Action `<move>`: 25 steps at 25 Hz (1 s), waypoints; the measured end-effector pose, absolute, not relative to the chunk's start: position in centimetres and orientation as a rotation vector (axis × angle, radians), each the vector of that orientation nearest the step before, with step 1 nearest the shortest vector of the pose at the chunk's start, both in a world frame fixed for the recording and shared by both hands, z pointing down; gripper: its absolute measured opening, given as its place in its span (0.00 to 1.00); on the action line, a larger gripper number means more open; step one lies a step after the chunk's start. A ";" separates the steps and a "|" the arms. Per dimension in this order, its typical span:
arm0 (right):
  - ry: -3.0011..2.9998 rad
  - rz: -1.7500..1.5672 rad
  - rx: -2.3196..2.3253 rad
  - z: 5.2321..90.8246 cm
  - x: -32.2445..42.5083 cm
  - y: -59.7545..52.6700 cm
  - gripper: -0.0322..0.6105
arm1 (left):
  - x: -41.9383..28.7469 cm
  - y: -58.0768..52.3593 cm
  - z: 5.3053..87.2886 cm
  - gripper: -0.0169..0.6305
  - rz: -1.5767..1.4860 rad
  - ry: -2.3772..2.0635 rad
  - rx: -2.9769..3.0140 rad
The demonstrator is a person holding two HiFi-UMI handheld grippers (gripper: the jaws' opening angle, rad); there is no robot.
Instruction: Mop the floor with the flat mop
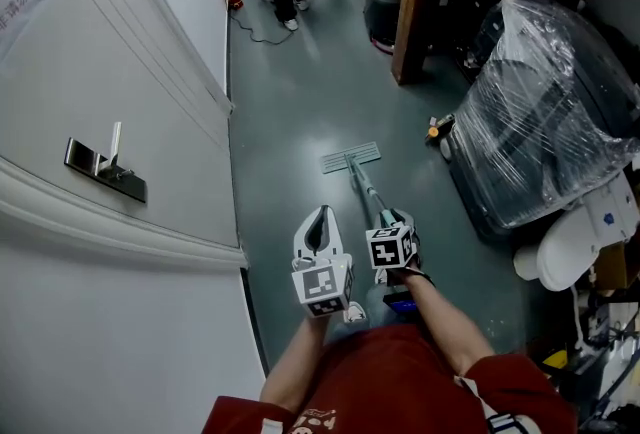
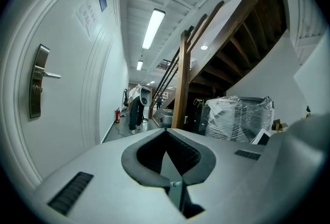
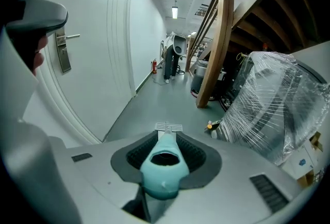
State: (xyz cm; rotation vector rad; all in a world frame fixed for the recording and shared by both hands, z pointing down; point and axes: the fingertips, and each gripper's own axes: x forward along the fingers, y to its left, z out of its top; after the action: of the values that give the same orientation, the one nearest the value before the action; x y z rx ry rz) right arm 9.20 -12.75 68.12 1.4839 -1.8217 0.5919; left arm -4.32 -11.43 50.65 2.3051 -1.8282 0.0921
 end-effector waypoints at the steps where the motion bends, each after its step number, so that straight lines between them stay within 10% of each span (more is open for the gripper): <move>1: -1.820 0.586 1.479 68.3 9.1 -13.3 0.23 | -4.3 -12.0 50.8 0.05 0.093 -1.828 2.303; 25: -1.876 0.563 1.398 69.6 13.0 -30.2 0.23 | 0.4 -29.4 50.5 0.05 0.177 -1.922 2.217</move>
State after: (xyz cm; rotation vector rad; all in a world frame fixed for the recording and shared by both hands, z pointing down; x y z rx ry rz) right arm 12.99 -30.19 69.63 1.3983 -1.8759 0.5634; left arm 0.38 -29.42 50.49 2.2167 -1.9223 0.1766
